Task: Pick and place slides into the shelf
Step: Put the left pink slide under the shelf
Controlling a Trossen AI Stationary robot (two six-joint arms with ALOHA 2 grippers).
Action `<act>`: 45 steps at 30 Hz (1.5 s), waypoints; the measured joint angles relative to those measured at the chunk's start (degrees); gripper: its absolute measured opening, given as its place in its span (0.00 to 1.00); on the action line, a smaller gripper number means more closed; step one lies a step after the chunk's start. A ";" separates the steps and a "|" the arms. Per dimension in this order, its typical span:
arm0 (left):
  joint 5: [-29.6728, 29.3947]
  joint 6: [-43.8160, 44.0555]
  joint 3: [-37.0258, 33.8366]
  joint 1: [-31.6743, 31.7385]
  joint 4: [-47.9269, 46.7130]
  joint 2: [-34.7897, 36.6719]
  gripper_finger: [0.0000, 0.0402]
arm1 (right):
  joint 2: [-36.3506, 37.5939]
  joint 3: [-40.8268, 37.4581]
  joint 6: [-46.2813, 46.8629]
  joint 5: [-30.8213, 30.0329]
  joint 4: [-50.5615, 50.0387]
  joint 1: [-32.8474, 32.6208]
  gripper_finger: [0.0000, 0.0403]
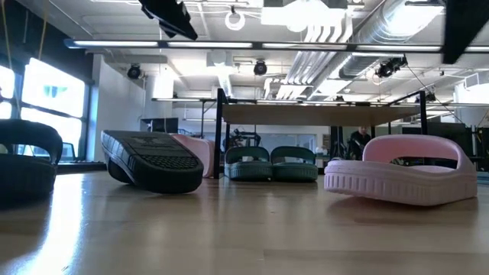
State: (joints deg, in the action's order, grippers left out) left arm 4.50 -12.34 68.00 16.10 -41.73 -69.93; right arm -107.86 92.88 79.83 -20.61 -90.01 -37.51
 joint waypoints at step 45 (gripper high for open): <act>0.82 -1.19 -1.48 0.02 -0.25 -0.03 0.21 | -20.37 -0.04 1.90 -3.79 -0.29 3.64 0.07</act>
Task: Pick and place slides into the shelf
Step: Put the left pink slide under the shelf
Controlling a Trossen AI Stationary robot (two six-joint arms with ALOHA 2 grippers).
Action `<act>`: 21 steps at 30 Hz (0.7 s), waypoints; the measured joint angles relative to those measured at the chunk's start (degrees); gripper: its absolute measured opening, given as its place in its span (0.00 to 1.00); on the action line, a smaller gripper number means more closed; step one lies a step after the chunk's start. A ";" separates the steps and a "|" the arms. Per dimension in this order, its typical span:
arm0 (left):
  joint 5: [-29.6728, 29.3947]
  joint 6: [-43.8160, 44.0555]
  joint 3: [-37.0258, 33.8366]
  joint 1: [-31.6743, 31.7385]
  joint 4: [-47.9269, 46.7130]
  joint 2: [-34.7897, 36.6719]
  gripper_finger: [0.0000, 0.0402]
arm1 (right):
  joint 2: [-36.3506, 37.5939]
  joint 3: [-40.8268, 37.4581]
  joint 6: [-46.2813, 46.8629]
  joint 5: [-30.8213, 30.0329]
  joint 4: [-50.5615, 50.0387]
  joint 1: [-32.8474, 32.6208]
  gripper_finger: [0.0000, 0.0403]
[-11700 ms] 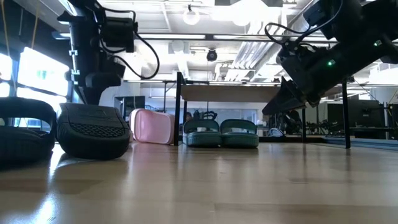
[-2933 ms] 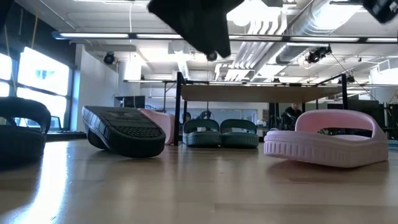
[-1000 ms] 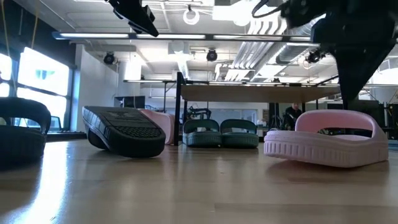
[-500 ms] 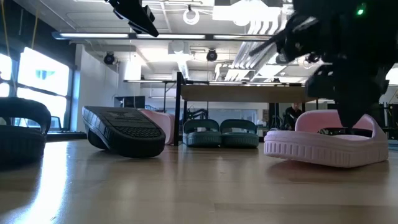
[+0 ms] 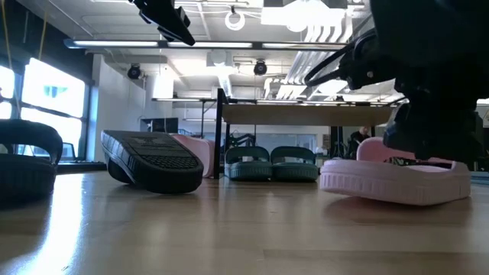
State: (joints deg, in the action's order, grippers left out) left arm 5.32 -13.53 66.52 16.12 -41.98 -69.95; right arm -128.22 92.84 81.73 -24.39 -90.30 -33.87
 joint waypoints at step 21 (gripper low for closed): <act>-0.39 0.34 0.00 0.00 -0.02 0.00 0.21 | 0.25 0.00 -18.78 -8.33 0.44 -1.17 0.00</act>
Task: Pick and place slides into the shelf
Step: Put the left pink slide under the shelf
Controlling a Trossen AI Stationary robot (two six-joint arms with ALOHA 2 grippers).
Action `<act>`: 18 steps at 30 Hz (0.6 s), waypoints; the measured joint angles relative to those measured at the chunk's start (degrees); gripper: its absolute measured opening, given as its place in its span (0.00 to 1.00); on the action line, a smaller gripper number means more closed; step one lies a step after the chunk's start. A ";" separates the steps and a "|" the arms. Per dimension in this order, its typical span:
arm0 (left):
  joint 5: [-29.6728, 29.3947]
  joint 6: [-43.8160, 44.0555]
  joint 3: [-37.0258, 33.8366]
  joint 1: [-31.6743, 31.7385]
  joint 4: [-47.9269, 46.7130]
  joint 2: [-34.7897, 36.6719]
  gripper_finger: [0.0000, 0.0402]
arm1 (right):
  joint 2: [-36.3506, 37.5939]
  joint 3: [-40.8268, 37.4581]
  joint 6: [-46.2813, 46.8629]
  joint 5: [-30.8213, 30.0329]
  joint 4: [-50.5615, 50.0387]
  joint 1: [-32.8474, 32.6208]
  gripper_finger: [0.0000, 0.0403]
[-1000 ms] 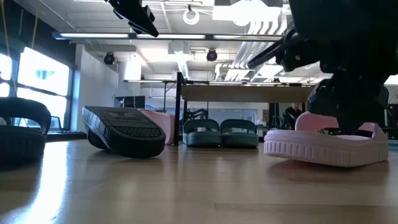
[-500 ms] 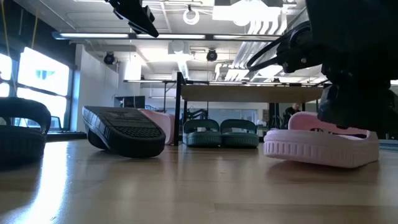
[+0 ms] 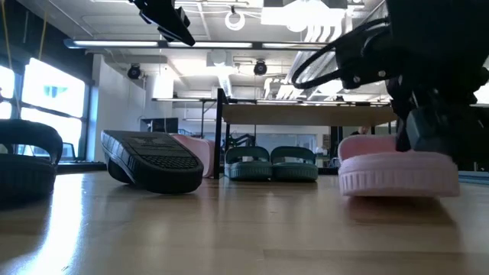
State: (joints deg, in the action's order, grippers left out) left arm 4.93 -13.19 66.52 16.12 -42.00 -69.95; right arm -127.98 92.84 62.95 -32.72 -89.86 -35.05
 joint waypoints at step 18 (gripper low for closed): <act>0.00 0.02 0.00 0.00 -0.02 0.00 0.21 | 12.86 -0.73 -12.12 -10.79 0.19 1.69 0.00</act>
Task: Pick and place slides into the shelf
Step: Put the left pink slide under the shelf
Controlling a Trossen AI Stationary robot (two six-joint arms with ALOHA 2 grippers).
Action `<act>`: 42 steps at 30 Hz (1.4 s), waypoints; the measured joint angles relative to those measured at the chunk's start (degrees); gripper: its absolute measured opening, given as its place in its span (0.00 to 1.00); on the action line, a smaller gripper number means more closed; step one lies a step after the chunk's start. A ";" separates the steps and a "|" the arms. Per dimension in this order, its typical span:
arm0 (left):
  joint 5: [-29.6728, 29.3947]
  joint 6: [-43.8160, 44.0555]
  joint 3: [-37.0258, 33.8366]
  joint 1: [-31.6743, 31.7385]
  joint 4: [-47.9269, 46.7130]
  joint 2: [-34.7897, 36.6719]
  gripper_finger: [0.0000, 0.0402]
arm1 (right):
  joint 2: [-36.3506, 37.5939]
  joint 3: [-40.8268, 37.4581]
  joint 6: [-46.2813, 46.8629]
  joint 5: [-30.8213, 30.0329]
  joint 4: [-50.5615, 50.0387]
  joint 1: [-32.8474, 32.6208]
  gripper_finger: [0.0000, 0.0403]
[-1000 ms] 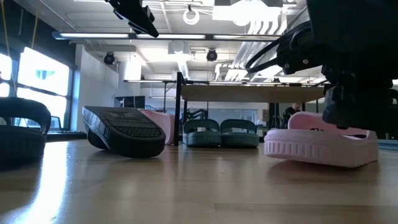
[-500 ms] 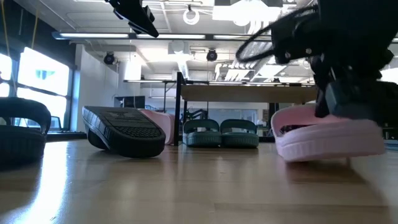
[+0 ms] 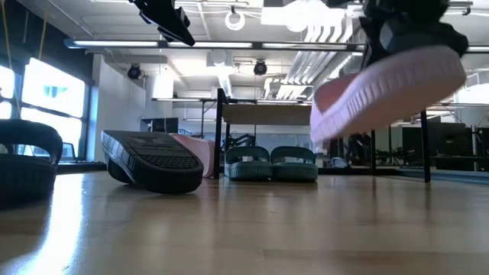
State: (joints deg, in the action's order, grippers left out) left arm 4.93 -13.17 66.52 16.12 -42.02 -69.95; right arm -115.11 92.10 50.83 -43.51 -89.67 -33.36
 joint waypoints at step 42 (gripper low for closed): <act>-0.02 0.22 0.00 0.00 0.17 -0.02 0.21 | 23.28 -58.26 28.18 -12.45 22.17 4.17 0.00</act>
State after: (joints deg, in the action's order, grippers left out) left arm 4.91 -12.95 66.52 16.12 -41.85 -69.97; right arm -91.83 33.85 79.01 -55.96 -67.50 -29.19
